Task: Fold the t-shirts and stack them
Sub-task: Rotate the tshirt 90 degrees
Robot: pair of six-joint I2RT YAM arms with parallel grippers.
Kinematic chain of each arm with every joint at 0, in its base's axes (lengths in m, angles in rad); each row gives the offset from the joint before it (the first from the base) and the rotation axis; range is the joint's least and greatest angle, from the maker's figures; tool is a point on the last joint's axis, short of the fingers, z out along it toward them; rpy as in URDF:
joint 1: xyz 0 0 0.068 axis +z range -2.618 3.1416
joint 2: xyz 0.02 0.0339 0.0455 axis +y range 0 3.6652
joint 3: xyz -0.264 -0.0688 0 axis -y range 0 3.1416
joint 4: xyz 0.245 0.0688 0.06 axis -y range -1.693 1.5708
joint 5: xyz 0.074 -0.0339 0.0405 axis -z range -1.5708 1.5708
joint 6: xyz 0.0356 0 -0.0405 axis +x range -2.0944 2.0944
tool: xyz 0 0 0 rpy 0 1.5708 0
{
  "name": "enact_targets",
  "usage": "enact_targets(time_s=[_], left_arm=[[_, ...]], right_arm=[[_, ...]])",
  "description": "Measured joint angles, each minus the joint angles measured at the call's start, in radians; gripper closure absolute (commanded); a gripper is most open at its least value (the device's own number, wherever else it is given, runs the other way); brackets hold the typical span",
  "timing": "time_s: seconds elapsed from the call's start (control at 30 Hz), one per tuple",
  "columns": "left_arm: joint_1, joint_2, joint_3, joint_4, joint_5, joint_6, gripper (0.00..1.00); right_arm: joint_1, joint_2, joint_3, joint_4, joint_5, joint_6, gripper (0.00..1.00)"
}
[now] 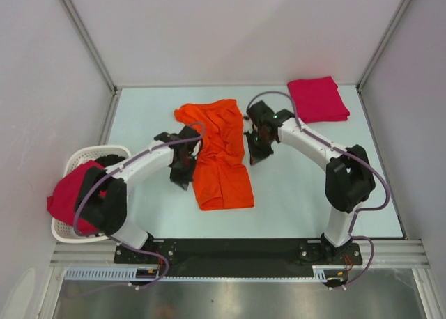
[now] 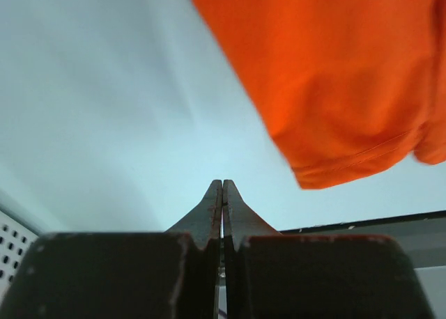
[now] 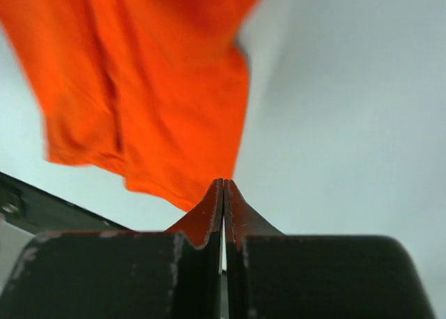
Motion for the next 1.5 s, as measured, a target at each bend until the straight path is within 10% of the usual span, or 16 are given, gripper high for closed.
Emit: enact_targets(time_s=[0.23,1.5], left_arm=[[-0.016,-0.046,-0.114,0.037,0.008,-0.030,1.00],[-0.219,0.236,-0.019,0.122,0.059,-0.050,1.00]], right_arm=[[0.032,0.003,-0.244,0.016,-0.050,0.006,1.00],[0.139,0.235,-0.179,-0.010,-0.275,-0.054,1.00]])
